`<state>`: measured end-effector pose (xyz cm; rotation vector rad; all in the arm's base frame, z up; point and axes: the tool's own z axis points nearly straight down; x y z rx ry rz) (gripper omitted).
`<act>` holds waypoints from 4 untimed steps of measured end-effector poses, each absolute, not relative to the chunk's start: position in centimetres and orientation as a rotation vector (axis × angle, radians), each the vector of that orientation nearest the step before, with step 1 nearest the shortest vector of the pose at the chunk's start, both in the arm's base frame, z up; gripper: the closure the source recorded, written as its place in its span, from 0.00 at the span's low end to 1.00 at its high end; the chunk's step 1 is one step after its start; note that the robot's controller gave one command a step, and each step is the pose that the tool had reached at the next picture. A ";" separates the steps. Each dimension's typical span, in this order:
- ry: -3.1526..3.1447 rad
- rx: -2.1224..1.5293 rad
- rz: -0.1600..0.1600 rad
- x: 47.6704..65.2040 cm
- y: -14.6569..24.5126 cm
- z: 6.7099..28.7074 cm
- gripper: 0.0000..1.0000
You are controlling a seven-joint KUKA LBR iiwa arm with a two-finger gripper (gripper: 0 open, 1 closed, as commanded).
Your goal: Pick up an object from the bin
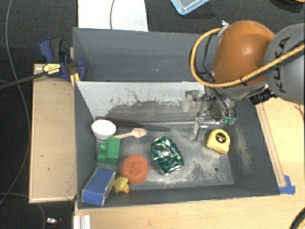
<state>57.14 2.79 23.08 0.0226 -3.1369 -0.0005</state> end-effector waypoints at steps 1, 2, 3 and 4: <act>-3.145 0.022 -0.001 57.3 2.8 23.5 0.00; -3.148 0.032 -0.001 57.9 2.7 23.7 0.00; -3.147 0.090 -0.001 57.6 3.3 23.9 0.00; -3.146 0.188 0.000 57.8 3.1 23.0 0.00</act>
Offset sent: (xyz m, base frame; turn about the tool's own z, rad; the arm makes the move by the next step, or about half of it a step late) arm 0.0133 -0.0018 0.0064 -0.0460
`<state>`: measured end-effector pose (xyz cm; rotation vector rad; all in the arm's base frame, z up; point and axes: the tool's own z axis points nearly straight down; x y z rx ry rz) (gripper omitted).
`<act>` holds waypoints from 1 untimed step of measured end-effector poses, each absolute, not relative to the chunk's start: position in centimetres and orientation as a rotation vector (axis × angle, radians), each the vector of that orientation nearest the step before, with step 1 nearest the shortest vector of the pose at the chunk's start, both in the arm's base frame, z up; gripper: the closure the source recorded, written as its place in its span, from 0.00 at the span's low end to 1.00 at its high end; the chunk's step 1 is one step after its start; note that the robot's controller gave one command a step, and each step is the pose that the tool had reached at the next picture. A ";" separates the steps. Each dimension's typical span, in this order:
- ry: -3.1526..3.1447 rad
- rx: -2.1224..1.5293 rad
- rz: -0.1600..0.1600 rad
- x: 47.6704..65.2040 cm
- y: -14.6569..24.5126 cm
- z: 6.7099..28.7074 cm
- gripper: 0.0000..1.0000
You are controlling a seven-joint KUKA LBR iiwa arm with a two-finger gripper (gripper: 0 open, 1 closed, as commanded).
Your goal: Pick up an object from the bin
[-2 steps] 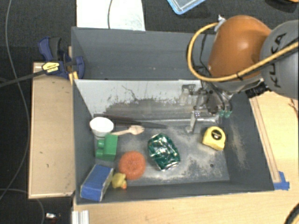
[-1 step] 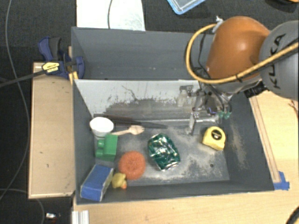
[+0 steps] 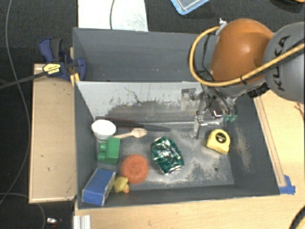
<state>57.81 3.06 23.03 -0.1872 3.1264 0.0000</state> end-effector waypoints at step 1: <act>3.121 -0.237 0.001 57.4 3.5 24.3 0.00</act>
Offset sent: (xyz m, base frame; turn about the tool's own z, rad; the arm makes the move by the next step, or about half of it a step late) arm -0.0022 0.0112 0.0036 -0.0107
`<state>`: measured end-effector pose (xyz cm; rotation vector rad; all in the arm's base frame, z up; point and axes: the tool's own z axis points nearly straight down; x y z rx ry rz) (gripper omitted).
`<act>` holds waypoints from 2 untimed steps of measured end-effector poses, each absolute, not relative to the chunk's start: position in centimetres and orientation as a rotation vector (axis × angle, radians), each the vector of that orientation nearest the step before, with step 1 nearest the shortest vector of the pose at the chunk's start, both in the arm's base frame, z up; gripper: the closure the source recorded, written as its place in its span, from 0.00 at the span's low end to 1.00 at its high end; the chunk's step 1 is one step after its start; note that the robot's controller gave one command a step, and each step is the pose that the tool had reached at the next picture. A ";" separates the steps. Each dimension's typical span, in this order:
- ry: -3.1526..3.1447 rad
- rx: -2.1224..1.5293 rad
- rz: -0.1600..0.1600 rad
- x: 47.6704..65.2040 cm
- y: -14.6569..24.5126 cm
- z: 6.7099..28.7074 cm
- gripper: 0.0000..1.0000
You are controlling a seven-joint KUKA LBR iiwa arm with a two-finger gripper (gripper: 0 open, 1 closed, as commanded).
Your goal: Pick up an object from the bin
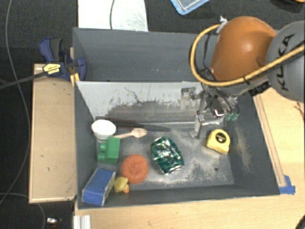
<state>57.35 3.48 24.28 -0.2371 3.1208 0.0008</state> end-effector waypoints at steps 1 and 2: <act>3.120 -0.232 0.001 57.5 3.8 24.5 0.00; 3.100 -0.398 -0.001 57.6 4.0 23.8 0.00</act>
Offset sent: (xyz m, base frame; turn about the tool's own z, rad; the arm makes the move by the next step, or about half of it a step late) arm 0.0014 0.0060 -0.0068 -0.1098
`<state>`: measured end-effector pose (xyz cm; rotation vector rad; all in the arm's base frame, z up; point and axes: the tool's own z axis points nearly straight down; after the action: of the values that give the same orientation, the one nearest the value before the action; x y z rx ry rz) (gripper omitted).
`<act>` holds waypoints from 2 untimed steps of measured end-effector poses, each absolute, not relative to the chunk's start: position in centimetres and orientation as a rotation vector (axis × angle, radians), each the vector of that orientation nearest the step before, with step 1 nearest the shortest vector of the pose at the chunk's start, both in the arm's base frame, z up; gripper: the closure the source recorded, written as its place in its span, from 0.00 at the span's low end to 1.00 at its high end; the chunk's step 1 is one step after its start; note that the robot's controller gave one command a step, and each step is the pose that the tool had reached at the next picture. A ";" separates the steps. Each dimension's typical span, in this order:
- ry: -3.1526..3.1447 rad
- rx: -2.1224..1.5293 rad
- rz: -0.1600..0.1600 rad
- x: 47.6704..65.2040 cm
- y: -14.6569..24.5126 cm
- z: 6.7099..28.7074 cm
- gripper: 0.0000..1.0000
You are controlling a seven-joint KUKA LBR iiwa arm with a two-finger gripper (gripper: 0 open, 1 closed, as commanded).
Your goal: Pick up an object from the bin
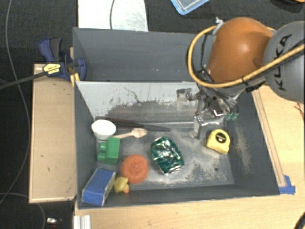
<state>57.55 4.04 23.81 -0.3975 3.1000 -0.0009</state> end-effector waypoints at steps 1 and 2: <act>3.102 -0.361 0.001 57.5 4.2 24.7 0.00; 3.079 -0.505 -0.001 57.4 4.7 24.9 0.00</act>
Offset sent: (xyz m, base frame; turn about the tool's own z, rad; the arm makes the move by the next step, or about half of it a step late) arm -0.0032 0.0063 0.0098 -0.0702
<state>57.36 4.67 24.88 -0.5046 3.0794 -0.0009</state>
